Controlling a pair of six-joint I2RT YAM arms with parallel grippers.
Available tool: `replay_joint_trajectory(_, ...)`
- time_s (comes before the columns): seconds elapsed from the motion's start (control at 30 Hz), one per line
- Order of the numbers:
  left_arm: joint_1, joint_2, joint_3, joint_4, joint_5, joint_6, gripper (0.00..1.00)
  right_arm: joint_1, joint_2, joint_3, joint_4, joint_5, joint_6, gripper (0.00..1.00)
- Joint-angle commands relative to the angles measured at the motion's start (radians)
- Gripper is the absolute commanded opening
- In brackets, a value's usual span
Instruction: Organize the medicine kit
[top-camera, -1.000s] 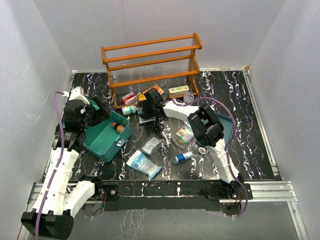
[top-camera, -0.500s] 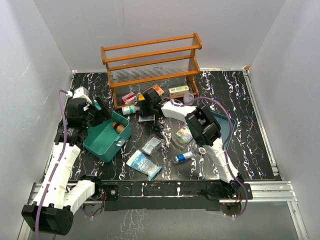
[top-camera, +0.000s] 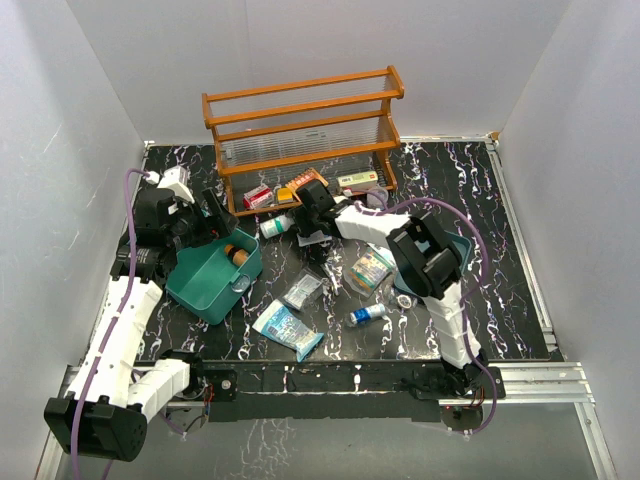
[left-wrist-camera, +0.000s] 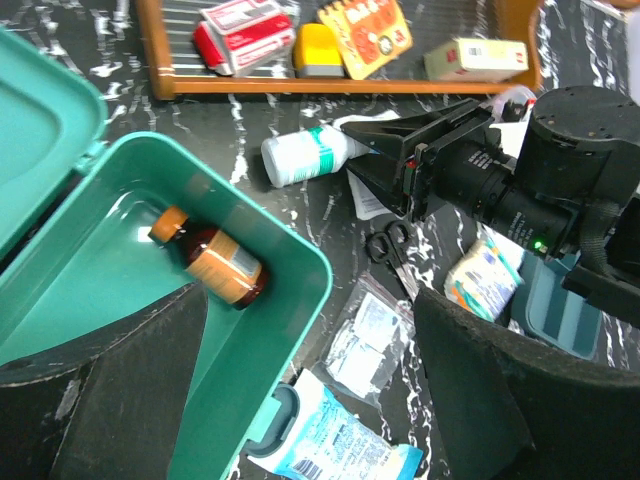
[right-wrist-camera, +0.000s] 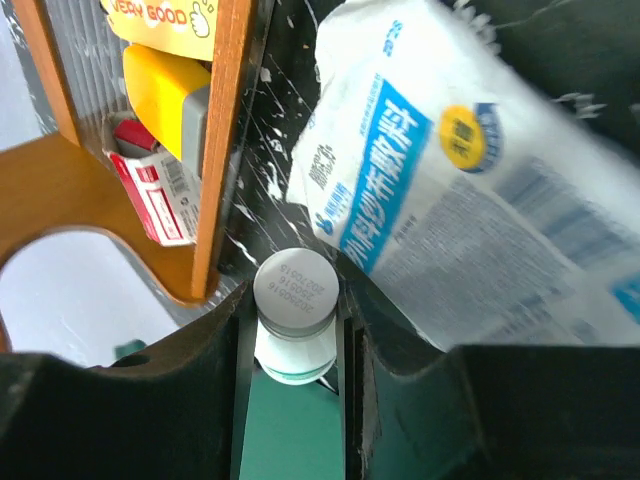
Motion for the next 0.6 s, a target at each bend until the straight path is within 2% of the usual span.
replay_joint_trajectory(0.0, -0.004, 0.025, 0.031, 0.064, 0.177, 0.044, 0.83, -0.026, -0.183, -0.102, 0.059, 0.052, -0.268, 0.21)
replay_joint_trajectory(0.13, -0.004, 0.056, 0.030, 0.121, 0.252, 0.049, 0.85, -0.054, -0.312, -0.219, 0.207, -0.019, -0.534, 0.19)
replay_joint_trajectory(0.3, -0.012, 0.132, 0.028, 0.200, 0.370, 0.010, 0.85, -0.059, -0.472, -0.271, 0.240, -0.100, -0.881, 0.17)
replay_joint_trajectory(0.57, -0.102, 0.271, 0.012, 0.420, 0.522, -0.134, 0.85, -0.071, -0.646, -0.295, 0.236, -0.379, -1.178, 0.15)
